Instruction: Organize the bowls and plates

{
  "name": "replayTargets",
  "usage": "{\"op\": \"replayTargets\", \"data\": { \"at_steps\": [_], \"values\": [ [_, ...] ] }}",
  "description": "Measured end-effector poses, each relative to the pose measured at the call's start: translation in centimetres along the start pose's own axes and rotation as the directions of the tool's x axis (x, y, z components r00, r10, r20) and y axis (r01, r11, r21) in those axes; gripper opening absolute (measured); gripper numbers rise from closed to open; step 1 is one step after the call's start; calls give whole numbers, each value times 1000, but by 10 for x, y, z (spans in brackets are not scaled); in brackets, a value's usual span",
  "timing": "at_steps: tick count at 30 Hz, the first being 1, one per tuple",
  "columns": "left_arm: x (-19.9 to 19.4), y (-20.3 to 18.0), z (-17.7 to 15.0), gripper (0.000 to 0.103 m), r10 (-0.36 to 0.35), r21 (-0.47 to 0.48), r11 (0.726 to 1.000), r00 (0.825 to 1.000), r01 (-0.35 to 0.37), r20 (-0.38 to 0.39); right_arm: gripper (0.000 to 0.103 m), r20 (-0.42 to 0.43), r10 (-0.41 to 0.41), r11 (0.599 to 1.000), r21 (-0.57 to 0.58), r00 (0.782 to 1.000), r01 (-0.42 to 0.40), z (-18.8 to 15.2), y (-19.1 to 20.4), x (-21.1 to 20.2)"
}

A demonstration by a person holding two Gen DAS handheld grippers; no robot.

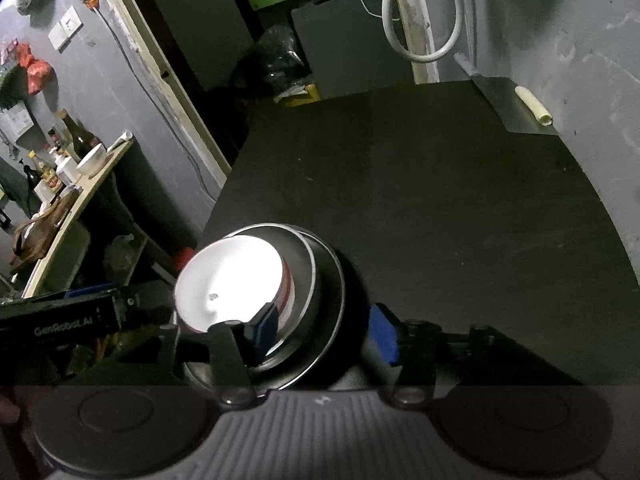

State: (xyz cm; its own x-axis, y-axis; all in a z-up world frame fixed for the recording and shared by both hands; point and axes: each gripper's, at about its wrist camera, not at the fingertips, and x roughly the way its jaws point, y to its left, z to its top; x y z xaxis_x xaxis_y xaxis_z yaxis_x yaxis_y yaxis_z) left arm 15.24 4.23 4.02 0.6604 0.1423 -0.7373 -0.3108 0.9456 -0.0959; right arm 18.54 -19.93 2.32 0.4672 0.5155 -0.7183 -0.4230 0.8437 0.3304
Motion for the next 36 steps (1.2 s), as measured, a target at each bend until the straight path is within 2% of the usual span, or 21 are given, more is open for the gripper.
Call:
{"op": "replayTargets", "data": {
  "at_steps": [5,10,21,30,36],
  "values": [
    [-13,-6,-3,100,20,-1,1000,999,-20,26,74,24,11,1000,-11,1000,-10,-2,1,-12],
    [-28,-8,-7,100,52,-24,998,998,-51,43,86,41,31,999,-13,999,-30,-4,-2,-24],
    [-62,-6,-18,102,86,-57,995,992,-81,92,102,90,61,998,-17,994,-60,-11,2,-47],
    [-81,9,-35,102,17,-29,999,993,-14,113,103,160,5,1000,-7,987,-4,-33,20,-76],
    [-100,23,-54,102,-47,3,999,990,47,131,103,239,-61,998,28,969,55,-65,40,-103]
  ]
}}
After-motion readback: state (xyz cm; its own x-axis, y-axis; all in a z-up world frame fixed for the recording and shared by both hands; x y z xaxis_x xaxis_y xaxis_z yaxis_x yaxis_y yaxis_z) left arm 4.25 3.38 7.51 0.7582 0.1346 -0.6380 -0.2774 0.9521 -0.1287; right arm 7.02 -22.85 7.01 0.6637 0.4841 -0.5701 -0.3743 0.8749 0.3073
